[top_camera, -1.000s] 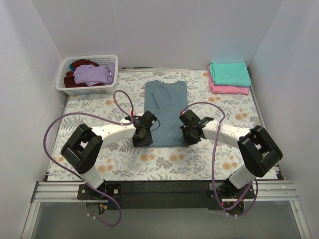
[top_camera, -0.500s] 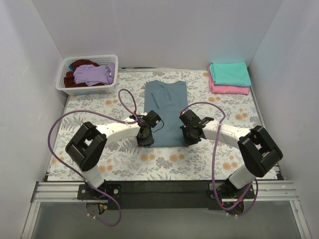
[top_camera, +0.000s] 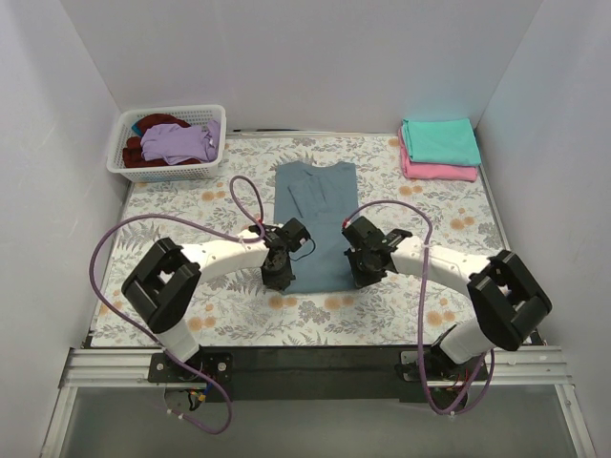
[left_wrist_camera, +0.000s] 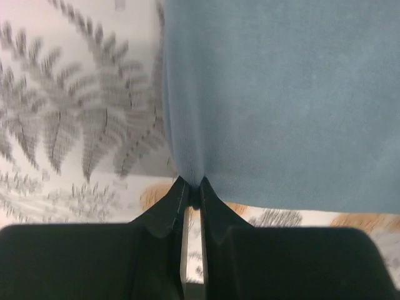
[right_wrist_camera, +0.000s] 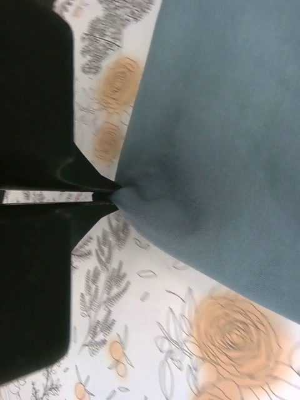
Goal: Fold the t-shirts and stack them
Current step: Fold the tshirt
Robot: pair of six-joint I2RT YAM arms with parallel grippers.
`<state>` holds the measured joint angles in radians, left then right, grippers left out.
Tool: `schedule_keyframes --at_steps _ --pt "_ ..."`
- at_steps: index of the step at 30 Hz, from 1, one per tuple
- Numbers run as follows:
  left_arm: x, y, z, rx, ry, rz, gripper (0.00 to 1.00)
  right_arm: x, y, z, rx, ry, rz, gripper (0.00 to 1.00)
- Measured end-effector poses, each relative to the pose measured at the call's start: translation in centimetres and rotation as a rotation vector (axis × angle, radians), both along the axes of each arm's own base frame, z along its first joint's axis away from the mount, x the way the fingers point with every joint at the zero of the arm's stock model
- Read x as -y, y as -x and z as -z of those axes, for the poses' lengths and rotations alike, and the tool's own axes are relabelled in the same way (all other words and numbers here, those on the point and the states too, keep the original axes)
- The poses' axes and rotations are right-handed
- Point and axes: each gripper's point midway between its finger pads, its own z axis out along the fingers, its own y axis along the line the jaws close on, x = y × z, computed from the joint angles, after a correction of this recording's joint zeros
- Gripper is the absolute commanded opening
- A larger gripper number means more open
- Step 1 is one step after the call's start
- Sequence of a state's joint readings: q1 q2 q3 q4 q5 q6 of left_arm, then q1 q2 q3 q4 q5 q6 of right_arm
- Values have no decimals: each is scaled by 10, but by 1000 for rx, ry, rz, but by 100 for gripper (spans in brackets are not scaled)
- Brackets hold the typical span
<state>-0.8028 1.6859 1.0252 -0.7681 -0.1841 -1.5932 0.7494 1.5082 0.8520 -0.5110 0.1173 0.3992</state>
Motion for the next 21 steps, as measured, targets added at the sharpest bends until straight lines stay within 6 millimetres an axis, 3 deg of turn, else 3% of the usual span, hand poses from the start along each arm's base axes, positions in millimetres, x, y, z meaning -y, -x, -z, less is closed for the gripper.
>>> schedule_keyframes --at_steps 5,11,14,17,21 --pt "2 55 -17 -60 -8 77 0 -3 47 -26 -27 -49 -90 1" --pt "-3 155 -50 -146 57 187 0 -4 134 -53 -133 -164 -203 1" --pt "-12 191 -56 -209 61 212 0 5 173 -57 -228 -186 -223 1" --pt "-15 202 -63 -242 59 194 0 8 185 -66 -265 -198 -209 1" --pt "-7 185 -89 -206 72 142 0 3 166 -100 -201 -160 -174 1"
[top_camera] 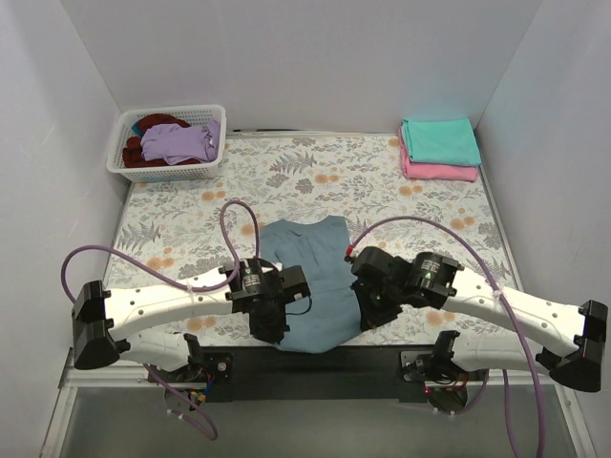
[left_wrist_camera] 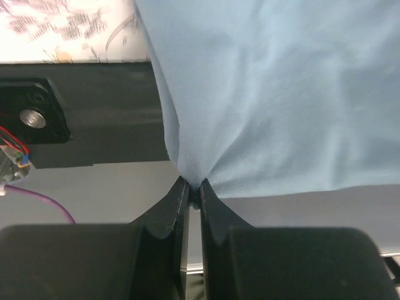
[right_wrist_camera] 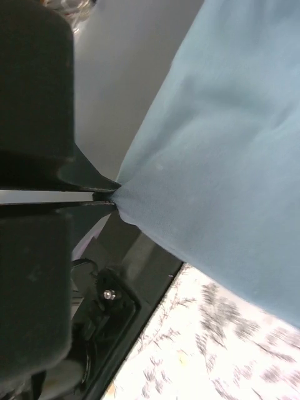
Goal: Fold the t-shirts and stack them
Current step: Fold the tshirt
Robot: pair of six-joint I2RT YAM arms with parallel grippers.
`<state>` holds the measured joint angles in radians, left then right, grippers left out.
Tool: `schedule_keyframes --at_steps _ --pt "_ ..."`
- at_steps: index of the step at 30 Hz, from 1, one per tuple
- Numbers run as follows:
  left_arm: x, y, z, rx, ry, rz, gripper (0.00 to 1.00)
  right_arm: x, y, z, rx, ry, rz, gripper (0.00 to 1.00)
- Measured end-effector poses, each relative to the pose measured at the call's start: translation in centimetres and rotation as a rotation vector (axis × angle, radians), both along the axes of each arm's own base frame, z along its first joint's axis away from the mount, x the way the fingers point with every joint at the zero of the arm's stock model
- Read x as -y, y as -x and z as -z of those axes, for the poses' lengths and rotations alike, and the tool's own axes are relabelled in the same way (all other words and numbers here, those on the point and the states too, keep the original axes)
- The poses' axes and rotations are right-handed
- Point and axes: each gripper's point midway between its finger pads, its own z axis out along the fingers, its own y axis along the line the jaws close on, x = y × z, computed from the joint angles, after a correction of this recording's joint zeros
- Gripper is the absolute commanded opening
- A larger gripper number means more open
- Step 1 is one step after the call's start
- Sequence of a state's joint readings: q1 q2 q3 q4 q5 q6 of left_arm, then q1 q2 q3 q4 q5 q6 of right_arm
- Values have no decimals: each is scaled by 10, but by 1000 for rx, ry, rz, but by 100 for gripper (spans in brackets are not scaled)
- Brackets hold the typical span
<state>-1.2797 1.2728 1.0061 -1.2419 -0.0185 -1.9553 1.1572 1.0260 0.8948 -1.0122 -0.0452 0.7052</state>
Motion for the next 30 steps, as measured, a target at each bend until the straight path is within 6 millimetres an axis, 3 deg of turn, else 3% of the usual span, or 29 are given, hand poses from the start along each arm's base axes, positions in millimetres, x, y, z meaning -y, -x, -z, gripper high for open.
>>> schedule_keyframes --at_steps 4,8,13,21,30 --pt "9 -36 -28 73 39 -57 0 -18 -37 -44 108 -31 35 1" --pt "3 -68 -39 126 49 -105 0 -24 -70 -64 165 -22 58 1" --pt "-6 -107 -48 180 56 -153 0 -25 -103 -71 183 14 62 1" --pt "-1 -163 -65 269 91 -150 0 -25 -154 -86 205 6 64 1" --pt "-16 -220 -55 298 107 -195 0 -30 -210 -80 185 17 47 1"
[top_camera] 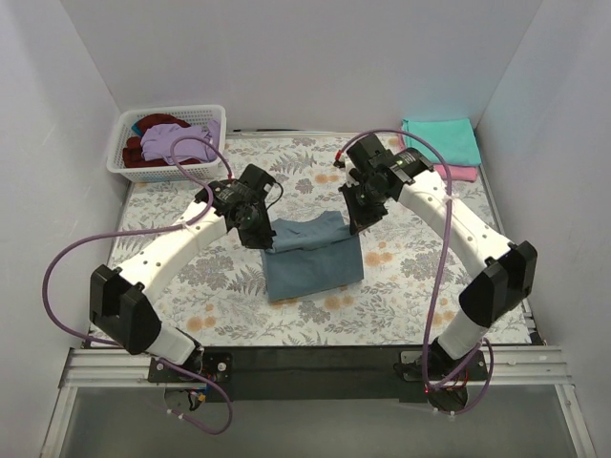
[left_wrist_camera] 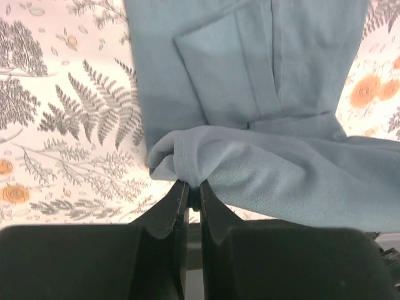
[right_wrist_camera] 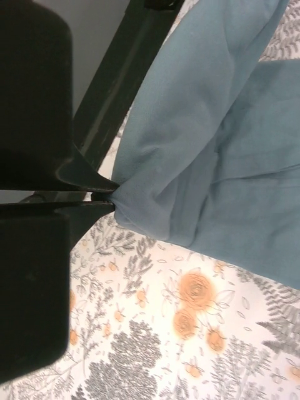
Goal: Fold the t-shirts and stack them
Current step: Fold the tshirt
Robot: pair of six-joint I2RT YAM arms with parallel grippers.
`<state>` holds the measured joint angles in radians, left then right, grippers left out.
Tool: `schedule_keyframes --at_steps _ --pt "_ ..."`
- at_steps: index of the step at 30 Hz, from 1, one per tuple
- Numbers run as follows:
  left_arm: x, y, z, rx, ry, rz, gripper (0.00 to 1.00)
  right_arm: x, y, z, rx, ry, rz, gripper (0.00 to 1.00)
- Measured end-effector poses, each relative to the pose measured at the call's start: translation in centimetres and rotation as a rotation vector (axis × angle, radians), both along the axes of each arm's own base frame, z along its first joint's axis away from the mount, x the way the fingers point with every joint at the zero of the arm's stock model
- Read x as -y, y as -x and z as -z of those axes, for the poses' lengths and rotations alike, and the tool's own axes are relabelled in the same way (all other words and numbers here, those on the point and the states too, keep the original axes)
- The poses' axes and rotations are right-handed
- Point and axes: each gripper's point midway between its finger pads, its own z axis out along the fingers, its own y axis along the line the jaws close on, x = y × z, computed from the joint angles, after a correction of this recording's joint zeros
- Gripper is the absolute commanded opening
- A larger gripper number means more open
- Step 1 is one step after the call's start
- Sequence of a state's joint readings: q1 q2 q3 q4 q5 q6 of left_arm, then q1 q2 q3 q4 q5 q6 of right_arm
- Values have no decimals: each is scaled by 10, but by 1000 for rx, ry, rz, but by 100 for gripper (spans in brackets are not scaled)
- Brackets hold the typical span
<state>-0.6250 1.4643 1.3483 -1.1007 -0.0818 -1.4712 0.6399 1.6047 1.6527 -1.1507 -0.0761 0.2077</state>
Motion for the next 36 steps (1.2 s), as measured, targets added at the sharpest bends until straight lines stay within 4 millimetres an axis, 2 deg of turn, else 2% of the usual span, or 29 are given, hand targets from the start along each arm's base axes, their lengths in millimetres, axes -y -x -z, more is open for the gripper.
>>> schedule_keyframes --at_steps 4,11,18,23,25,30,33,34,36 --pt "-6 -24 11 2 10 -23 0 -5 -26 13 -22 12 -13 1" --pt "-17 -54 46 -36 1 -56 0 -13 -63 55 -80 24 -24 1" --pt "-25 -69 84 -73 0 -92 0 -17 -92 96 -109 13 -14 1" --pt "-29 -82 100 -73 -4 -118 0 -20 -109 115 -106 -5 -1 1" --pt "-29 -87 101 -60 -7 -124 1 -21 -115 118 -93 -13 5 11" --pt "-30 -96 100 -22 -10 -136 12 -22 -127 122 -48 -29 25 33" --pt "-31 -100 99 -2 -12 -135 23 -17 -128 126 -25 -22 46 37" --pt "-32 -100 98 6 -14 -137 36 -13 -127 126 -18 -17 62 39" --pt "-33 -100 95 21 -9 -138 49 -8 -126 121 6 -18 83 39"
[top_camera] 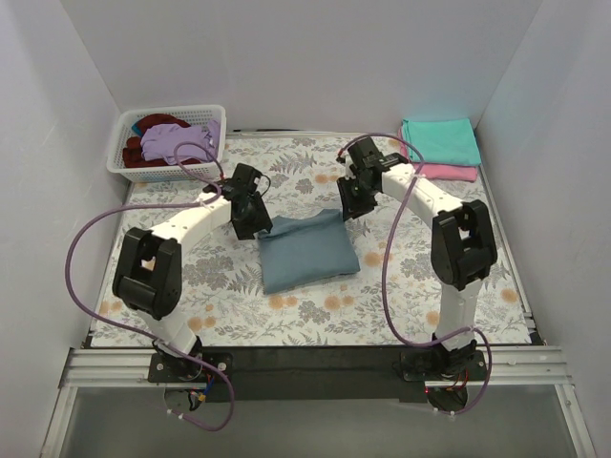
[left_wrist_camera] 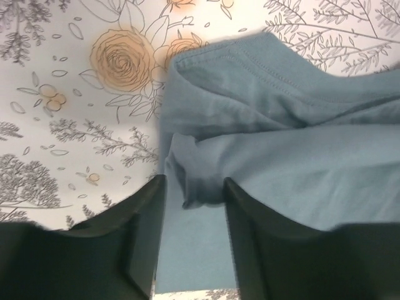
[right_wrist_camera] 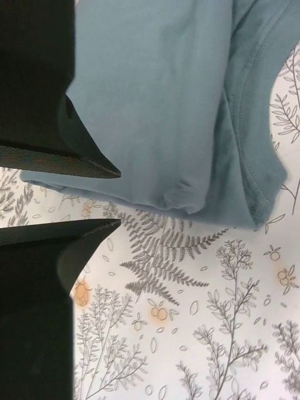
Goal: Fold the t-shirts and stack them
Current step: Fold the tshirt
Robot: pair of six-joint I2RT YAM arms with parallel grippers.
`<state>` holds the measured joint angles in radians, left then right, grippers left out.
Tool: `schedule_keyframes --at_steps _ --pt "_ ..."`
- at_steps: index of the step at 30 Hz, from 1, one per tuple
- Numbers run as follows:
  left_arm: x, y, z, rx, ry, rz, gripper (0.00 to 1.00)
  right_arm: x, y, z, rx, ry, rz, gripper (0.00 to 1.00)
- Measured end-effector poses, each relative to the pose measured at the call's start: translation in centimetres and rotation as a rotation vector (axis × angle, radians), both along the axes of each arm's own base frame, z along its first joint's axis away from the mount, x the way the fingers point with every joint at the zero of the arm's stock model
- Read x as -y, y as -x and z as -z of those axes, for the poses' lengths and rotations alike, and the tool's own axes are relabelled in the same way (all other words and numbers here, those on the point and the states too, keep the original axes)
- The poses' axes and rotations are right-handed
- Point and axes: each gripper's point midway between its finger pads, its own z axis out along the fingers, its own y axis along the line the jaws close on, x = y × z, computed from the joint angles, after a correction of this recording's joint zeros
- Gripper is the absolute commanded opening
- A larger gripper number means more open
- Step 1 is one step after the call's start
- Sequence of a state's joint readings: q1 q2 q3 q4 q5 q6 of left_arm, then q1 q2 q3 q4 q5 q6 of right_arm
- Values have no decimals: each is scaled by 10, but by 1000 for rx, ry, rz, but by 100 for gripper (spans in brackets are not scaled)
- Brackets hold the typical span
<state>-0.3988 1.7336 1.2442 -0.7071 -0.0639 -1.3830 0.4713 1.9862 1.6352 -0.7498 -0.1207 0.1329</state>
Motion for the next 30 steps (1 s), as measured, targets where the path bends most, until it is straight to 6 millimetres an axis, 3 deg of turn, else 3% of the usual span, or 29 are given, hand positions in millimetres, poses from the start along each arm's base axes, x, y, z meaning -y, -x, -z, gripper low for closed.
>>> schedule_keyframes --at_steps 2,5,9,12,16,20,25,30 --pt "-3 4 -8 26 11 0 59 4 2 -11 40 -12 25 39" --pt "-4 9 -31 116 57 -2 58 5 10 -35 133 -91 42 41" --pt "3 23 -66 259 178 33 45 -12 33 -64 217 -297 -19 41" --pt "17 34 -74 312 282 88 36 -33 43 -68 212 -438 -90 41" --pt "34 38 -49 283 352 137 29 -57 49 -53 159 -574 -157 41" --pt "40 19 -27 266 373 128 24 -76 39 -34 107 -680 -184 41" --pt "29 -27 0 254 388 43 21 -77 12 -3 60 -748 -131 41" --pt "17 -57 44 200 419 -32 18 -54 -27 39 27 -789 -4 40"
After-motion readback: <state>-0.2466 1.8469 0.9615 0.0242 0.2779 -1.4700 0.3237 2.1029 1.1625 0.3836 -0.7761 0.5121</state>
